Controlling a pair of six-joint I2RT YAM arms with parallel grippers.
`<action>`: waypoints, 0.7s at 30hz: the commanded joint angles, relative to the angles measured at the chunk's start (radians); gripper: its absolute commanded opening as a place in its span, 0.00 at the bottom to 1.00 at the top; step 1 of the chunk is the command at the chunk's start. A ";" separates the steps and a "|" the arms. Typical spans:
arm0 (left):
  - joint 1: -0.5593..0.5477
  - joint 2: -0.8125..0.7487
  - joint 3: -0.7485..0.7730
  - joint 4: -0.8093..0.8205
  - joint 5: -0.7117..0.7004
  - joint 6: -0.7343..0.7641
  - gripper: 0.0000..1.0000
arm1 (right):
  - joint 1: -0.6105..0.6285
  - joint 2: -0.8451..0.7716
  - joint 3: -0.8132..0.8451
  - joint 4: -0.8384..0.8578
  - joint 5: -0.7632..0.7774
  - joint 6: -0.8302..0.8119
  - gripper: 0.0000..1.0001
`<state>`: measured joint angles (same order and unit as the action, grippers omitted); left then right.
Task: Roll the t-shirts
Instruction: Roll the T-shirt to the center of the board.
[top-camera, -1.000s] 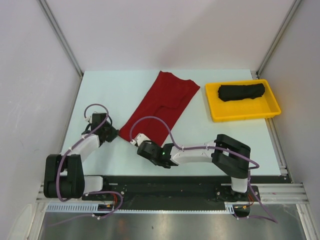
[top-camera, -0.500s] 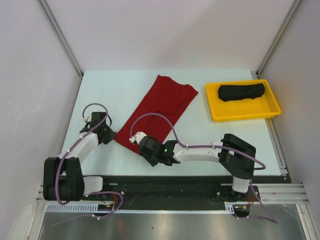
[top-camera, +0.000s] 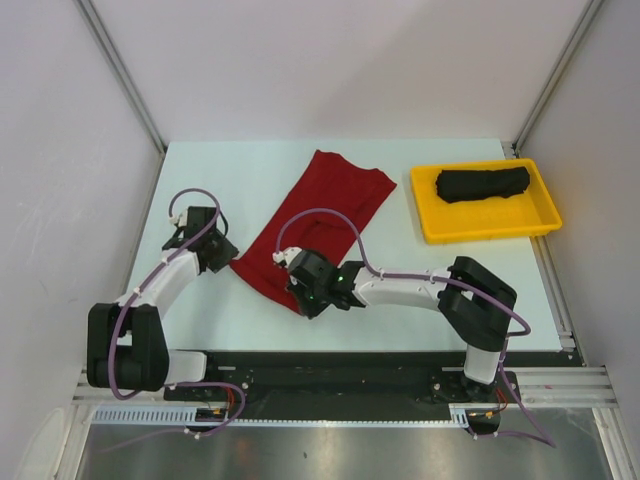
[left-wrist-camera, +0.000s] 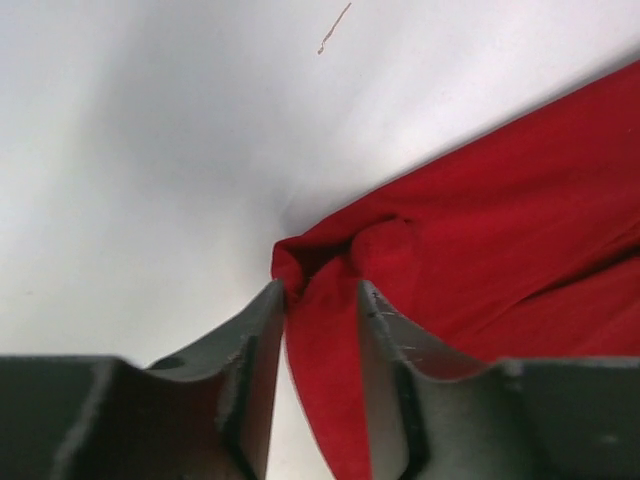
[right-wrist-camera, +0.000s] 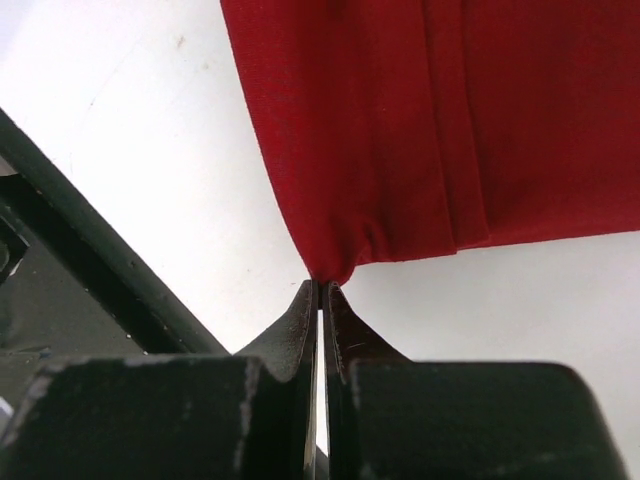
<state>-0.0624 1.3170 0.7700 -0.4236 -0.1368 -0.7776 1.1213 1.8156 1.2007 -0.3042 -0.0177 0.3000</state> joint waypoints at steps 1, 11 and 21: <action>-0.010 -0.015 0.026 0.006 -0.020 0.008 0.45 | -0.014 -0.004 0.025 0.017 -0.056 0.024 0.00; -0.013 -0.130 -0.087 -0.009 -0.017 -0.009 0.53 | -0.037 0.005 0.023 0.023 -0.071 0.042 0.00; -0.013 -0.171 -0.181 0.039 0.025 -0.066 0.58 | -0.038 0.002 0.023 0.022 -0.065 0.045 0.00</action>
<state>-0.0700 1.1690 0.6014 -0.4217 -0.1200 -0.8001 1.0863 1.8225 1.2007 -0.3004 -0.0807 0.3401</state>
